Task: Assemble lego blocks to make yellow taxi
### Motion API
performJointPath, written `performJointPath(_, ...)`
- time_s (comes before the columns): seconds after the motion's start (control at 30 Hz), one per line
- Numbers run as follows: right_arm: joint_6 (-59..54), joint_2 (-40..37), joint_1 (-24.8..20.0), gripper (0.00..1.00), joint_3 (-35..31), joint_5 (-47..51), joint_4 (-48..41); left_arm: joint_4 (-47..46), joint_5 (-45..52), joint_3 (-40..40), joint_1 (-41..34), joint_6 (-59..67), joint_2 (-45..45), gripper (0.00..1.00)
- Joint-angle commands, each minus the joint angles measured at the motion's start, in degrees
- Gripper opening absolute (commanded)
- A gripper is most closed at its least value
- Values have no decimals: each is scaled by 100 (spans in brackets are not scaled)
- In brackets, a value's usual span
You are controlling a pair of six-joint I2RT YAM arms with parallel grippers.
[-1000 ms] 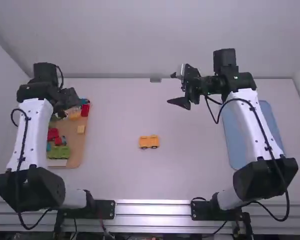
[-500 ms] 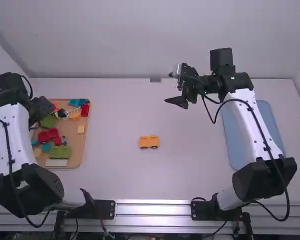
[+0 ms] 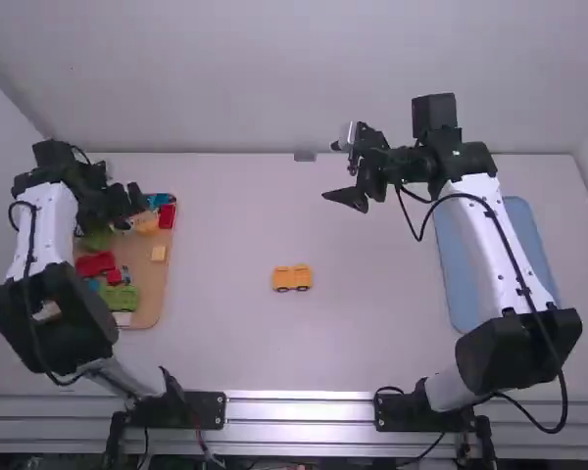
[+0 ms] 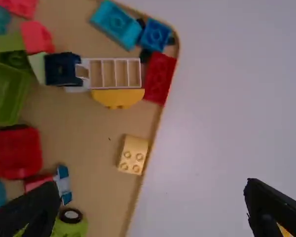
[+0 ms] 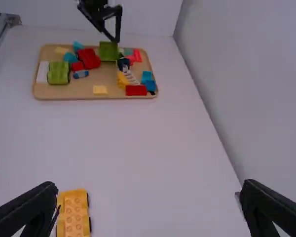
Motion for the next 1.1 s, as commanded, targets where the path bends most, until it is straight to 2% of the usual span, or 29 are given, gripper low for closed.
performJointPath(0.0,28,-42,-15,99,153,-48,-17,-9,-474,68,-278,271,262,99)
performJointPath(0.1,31,-42,-15,99,153,-52,-24,-46,-999,120,-527,295,608,97)
performJointPath(0.23,31,-42,-13,99,153,-46,-70,-243,-1410,122,-660,284,957,71)
performJointPath(0.3,26,-42,-15,99,153,-48,-109,-275,-1434,118,-656,337,1123,67)
performJointPath(0.47,26,-42,-15,99,153,-31,-129,-271,-1425,61,-564,675,1502,64)
performJointPath(0.6,28,-42,-20,99,153,-28,-131,-245,-1414,57,-549,839,1692,57)
performJointPath(1.07,24,-31,-20,99,153,83,-140,136,-1305,-404,-586,1134,1759,57)
